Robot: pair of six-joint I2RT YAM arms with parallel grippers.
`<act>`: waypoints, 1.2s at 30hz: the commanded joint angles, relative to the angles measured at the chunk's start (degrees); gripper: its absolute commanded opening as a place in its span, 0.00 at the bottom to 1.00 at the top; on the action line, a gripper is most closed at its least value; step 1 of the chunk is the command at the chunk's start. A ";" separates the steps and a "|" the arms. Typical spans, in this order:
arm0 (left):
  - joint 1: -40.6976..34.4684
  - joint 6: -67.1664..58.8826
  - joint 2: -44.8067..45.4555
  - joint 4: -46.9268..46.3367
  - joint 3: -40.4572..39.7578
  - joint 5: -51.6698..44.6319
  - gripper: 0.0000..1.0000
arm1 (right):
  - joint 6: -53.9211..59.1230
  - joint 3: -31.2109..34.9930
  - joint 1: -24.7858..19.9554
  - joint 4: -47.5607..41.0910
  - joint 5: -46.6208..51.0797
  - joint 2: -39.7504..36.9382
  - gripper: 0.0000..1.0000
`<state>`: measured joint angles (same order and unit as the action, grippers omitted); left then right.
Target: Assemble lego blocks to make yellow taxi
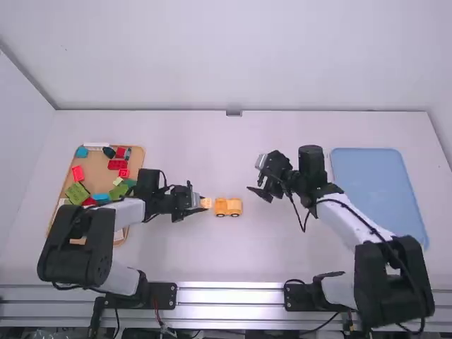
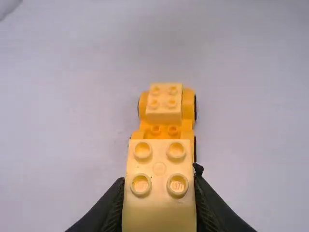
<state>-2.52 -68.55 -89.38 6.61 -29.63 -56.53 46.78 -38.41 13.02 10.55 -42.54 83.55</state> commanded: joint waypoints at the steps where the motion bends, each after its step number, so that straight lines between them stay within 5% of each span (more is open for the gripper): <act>1: -2.38 0.20 0.42 -0.37 0.28 -1.14 0.27 | 3.04 2.10 1.29 2.64 -4.57 6.12 0.98; 8: -6.34 4.11 -1.31 4.81 0.26 -0.39 0.26 | 2.78 2.08 4.17 8.72 -9.31 17.49 0.98; 19: -6.93 8.74 -8.76 8.74 -2.54 -1.36 0.27 | 6.84 3.89 9.22 9.27 -5.97 19.76 0.98; 31: -6.91 8.72 -10.51 6.32 -4.87 -1.49 0.28 | -4.22 5.81 7.78 35.01 -14.82 33.75 0.98; 36: -6.97 8.72 -11.08 6.23 -4.85 -1.42 0.28 | -4.81 3.34 8.39 35.23 -14.43 37.07 0.98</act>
<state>-8.97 -59.92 -99.29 13.13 -34.02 -56.38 43.53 -33.32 21.21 45.91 -55.22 119.07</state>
